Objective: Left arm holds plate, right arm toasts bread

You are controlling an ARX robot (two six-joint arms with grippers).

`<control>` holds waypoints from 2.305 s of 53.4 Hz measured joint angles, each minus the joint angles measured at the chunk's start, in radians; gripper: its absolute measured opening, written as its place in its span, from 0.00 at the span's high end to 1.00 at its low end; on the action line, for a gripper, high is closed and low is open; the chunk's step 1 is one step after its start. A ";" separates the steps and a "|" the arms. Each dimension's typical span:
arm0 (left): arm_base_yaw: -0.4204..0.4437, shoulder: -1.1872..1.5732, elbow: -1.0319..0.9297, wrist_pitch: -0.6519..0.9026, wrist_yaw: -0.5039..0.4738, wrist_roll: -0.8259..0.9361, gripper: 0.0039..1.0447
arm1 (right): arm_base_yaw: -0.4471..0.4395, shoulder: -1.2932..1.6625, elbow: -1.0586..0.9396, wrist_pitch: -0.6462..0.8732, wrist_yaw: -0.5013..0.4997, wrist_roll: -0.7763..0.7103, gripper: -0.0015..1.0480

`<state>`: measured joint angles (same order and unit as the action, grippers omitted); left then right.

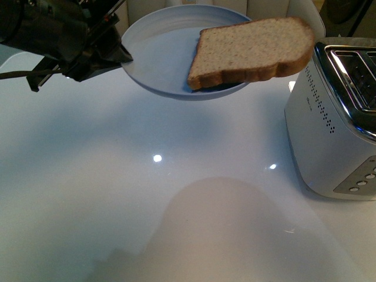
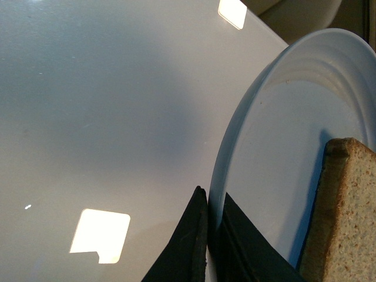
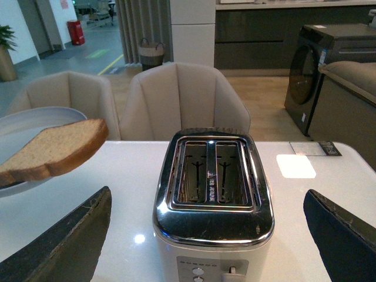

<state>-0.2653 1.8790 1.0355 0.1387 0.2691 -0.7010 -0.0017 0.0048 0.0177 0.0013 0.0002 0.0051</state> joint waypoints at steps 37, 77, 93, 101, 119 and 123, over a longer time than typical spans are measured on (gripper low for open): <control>-0.034 -0.026 0.017 -0.021 -0.019 -0.030 0.97 | 0.000 0.000 0.000 0.000 0.000 0.000 0.09; -0.034 -0.028 0.017 -0.021 -0.023 -0.031 0.97 | 0.241 0.995 0.386 0.392 -0.008 0.069 0.09; -0.034 -0.028 0.017 -0.021 -0.023 -0.031 0.97 | 0.291 1.353 0.555 0.475 0.002 0.399 0.09; -0.034 -0.028 0.017 -0.021 -0.023 -0.031 0.97 | 0.283 1.440 0.572 0.515 -0.040 0.540 0.09; -0.034 -0.028 0.017 -0.021 -0.023 -0.031 0.97 | 0.269 1.548 0.595 0.585 -0.092 0.769 0.09; -0.034 -0.028 0.017 -0.021 -0.023 -0.031 0.97 | 0.269 1.553 0.595 0.591 -0.095 0.794 0.13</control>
<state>-0.2993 1.8511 1.0527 0.1177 0.2462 -0.7315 0.2676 1.5581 0.6128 0.5922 -0.0944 0.7990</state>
